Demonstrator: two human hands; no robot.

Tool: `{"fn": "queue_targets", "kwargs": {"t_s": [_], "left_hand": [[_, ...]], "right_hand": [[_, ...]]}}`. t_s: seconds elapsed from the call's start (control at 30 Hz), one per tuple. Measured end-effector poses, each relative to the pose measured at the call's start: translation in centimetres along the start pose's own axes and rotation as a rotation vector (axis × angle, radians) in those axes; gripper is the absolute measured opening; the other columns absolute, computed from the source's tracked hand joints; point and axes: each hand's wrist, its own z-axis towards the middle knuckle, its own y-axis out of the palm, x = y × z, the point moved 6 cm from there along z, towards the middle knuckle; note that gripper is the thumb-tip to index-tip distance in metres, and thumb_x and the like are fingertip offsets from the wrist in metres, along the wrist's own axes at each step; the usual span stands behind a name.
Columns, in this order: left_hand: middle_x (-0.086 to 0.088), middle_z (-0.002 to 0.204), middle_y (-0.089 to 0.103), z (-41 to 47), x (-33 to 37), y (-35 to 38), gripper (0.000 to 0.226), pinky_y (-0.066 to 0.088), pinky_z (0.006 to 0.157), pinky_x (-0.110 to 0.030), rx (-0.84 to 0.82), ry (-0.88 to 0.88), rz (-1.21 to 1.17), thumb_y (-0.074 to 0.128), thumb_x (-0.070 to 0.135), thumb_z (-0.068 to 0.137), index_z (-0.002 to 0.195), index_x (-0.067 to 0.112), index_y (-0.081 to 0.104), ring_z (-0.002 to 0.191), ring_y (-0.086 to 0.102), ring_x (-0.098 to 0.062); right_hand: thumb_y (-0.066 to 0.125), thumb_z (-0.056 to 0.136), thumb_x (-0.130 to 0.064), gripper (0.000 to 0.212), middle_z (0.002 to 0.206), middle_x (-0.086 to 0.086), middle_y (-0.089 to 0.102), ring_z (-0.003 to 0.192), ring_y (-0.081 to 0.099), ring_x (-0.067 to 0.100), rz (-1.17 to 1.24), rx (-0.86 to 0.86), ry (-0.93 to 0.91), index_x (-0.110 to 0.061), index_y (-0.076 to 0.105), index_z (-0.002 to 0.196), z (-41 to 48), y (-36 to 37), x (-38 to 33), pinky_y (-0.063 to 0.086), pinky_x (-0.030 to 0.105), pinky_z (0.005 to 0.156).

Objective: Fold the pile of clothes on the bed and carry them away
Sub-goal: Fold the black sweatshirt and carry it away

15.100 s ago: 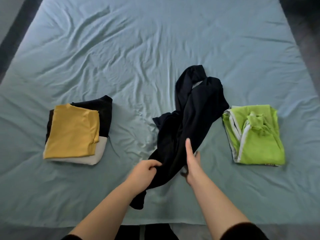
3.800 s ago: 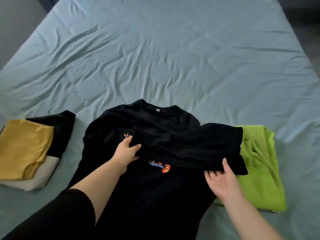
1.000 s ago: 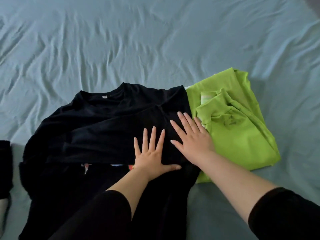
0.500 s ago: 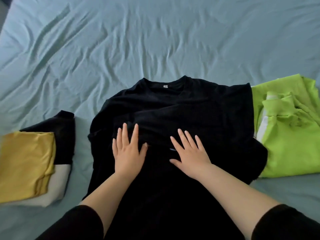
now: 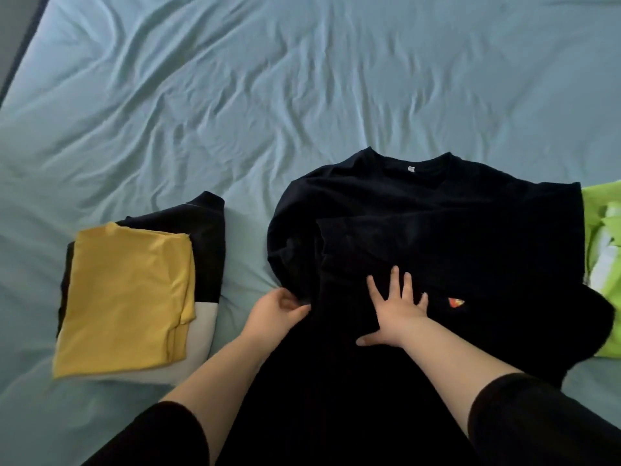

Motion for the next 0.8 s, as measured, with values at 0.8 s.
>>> {"fn": "queue_targets", "kwargs": {"t_s": [0.8], "left_hand": [[-0.006, 0.127, 0.059, -2.6, 3.0, -7.9, 0.037, 0.051, 0.090, -0.036, 0.272, -0.165, -1.065, 0.039, 0.021, 0.103, 0.139, 0.016, 0.044, 0.112, 0.060, -0.023]], "right_hand": [[0.062, 0.085, -0.052, 0.097, 0.161, 0.003, -0.014, 0.148, -0.012, 0.025, 0.197, 0.381, 0.009, -0.023, 0.000, 0.153, -3.7, 0.0, 1.2, 0.005, 0.051, 0.119]]}}
